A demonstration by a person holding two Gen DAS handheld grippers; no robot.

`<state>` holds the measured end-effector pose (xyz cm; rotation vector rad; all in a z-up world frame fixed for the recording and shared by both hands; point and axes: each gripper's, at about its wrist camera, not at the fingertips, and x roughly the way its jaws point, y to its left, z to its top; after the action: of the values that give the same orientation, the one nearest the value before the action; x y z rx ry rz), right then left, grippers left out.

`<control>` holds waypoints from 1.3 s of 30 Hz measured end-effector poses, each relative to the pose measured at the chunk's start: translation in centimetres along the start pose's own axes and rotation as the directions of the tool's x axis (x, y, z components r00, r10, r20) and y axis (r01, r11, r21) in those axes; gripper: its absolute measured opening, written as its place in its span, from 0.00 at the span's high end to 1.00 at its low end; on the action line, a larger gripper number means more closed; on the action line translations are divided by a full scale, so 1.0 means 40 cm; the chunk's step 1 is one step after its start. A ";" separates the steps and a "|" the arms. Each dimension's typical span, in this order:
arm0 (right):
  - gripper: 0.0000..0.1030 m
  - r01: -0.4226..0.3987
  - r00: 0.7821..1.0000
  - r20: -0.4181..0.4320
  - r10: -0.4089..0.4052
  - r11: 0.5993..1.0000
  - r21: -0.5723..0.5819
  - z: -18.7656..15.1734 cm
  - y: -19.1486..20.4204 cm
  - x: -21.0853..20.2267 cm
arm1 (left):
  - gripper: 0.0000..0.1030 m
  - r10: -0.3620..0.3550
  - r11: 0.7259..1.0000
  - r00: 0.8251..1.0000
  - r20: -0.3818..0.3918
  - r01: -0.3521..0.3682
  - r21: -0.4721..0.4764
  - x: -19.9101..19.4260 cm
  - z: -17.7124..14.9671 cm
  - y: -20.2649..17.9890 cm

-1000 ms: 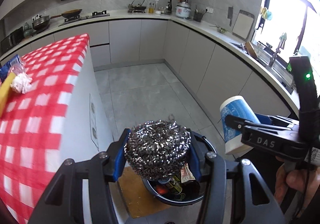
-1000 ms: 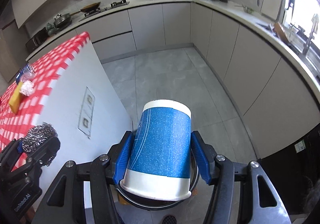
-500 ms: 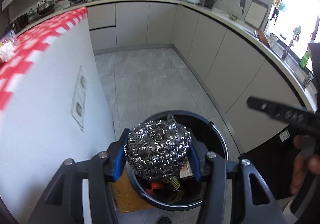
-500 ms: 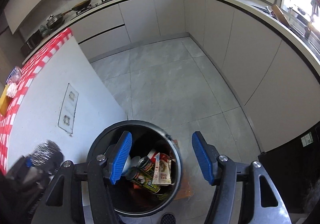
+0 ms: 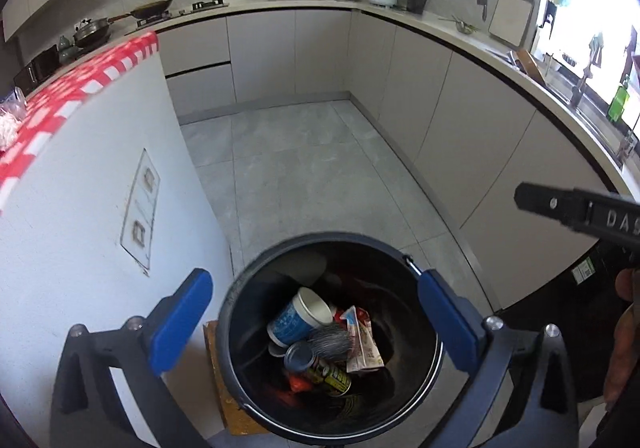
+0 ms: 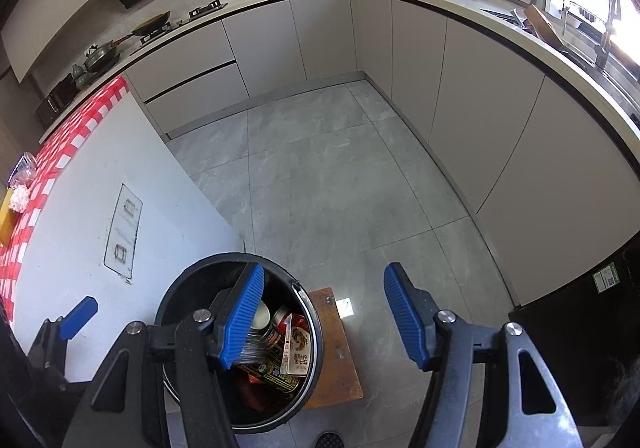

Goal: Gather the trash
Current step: 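Open right tool dropping the cup while left tool drops the scrubber, then move both tools back over the table toward the yellow sponge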

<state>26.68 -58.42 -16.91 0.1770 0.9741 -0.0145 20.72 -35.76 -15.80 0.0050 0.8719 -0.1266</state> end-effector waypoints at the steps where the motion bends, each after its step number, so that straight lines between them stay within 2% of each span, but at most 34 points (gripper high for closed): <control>1: 0.37 -0.002 1.000 0.003 0.002 1.000 -0.003 0.000 0.002 -0.003 | 0.00 0.004 1.000 1.000 0.006 -0.004 -0.003 -0.009 0.008 0.005; 15: 0.37 -0.052 0.997 0.045 0.054 0.997 -0.054 0.065 0.116 -0.057 | 0.00 0.058 0.998 0.996 0.073 -0.056 -0.027 -0.107 0.084 0.111; 20: 0.37 -0.084 0.994 0.060 0.088 0.995 -0.060 0.096 0.181 -0.077 | 0.00 0.099 0.993 0.989 0.106 -0.093 -0.067 -0.163 0.093 0.205; 32: 0.37 -0.178 0.979 0.062 0.192 0.967 -0.182 0.112 0.517 -0.114 | 0.00 0.242 0.955 0.961 0.135 -0.212 -0.205 -0.295 0.077 0.522; 39: 0.37 -0.206 0.974 0.046 0.222 0.952 -0.228 0.106 0.686 -0.119 | 0.00 0.281 0.932 0.952 0.126 -0.239 -0.272 -0.327 0.056 0.693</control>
<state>30.00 -32.36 -6.77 0.0746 0.8740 0.2854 17.25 -6.96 -5.67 -0.1273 0.7110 0.2326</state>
